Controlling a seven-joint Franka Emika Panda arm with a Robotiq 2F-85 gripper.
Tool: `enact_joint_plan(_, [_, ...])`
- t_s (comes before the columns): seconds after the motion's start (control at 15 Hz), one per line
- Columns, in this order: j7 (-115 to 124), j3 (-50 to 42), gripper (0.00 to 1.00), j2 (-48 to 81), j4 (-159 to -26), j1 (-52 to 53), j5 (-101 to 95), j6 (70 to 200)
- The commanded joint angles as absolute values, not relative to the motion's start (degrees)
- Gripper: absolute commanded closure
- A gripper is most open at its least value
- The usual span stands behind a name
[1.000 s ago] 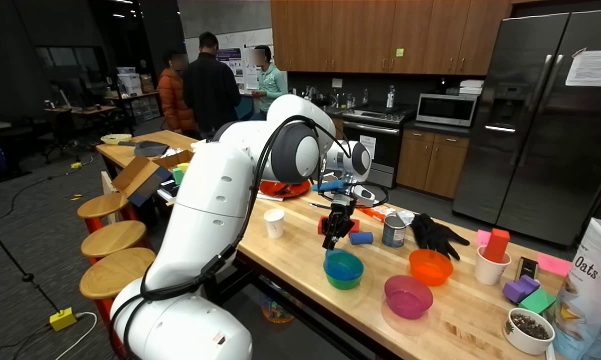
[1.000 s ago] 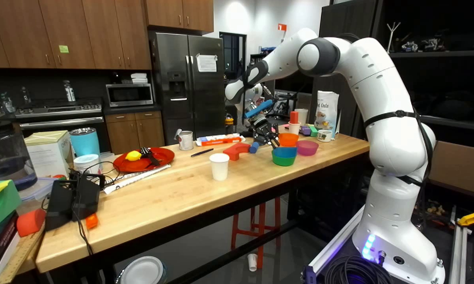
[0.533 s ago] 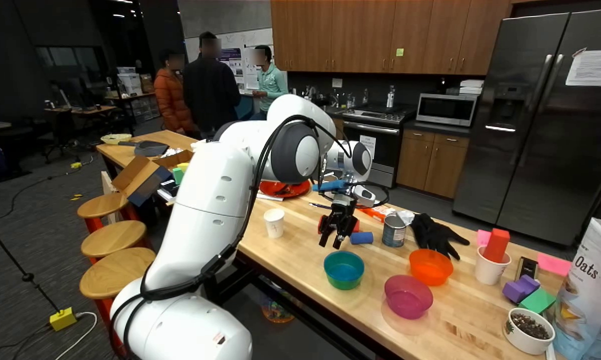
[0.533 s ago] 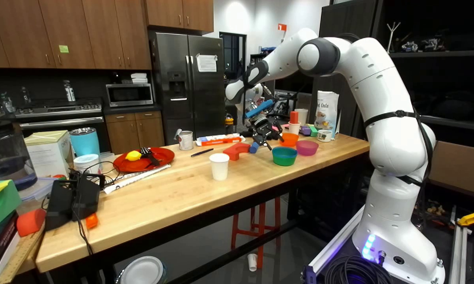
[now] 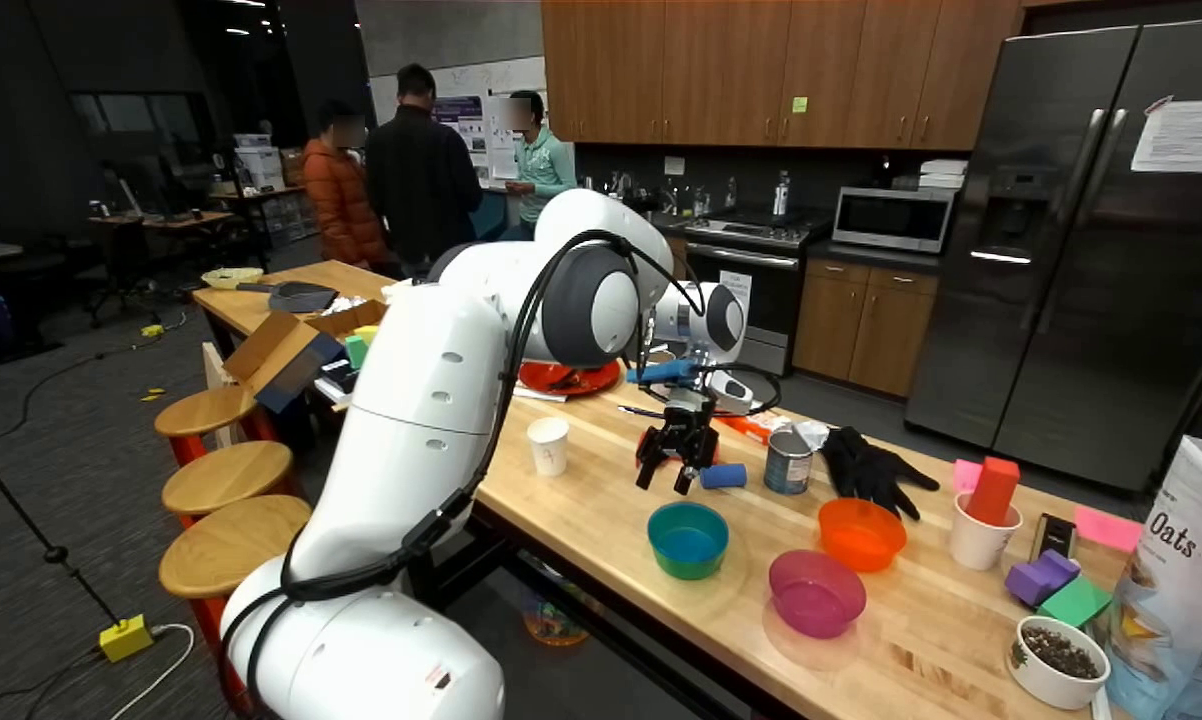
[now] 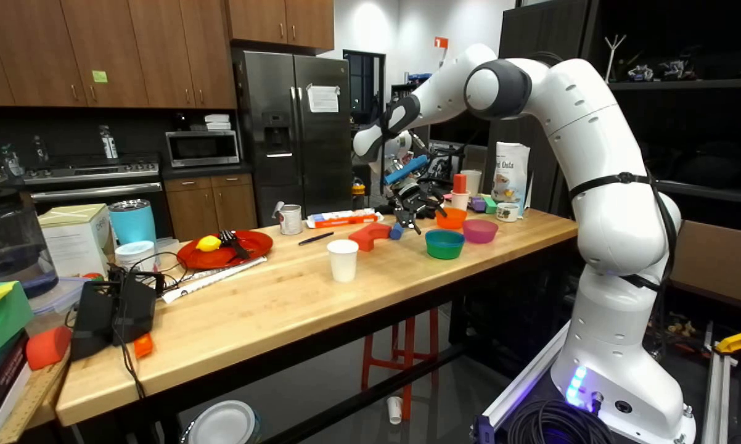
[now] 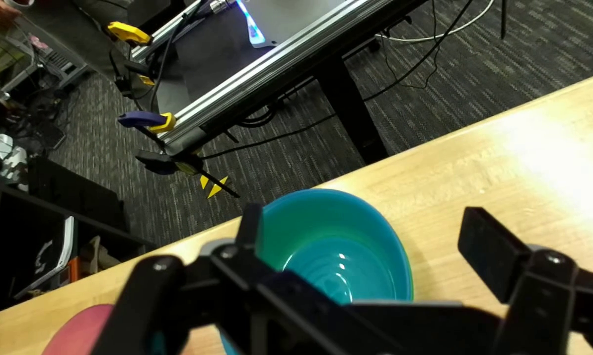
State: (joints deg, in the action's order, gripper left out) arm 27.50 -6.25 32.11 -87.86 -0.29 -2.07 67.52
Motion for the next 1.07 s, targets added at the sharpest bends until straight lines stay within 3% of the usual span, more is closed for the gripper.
enact_joint_plan(0.0, [28.0, -7.0, 0.0, 29.3, -89.5, 0.4, -3.3, 67.8])
enact_joint_plan(1.0, [25.7, -5.4, 0.0, 28.4, -90.0, 1.0, -4.8, 70.3])
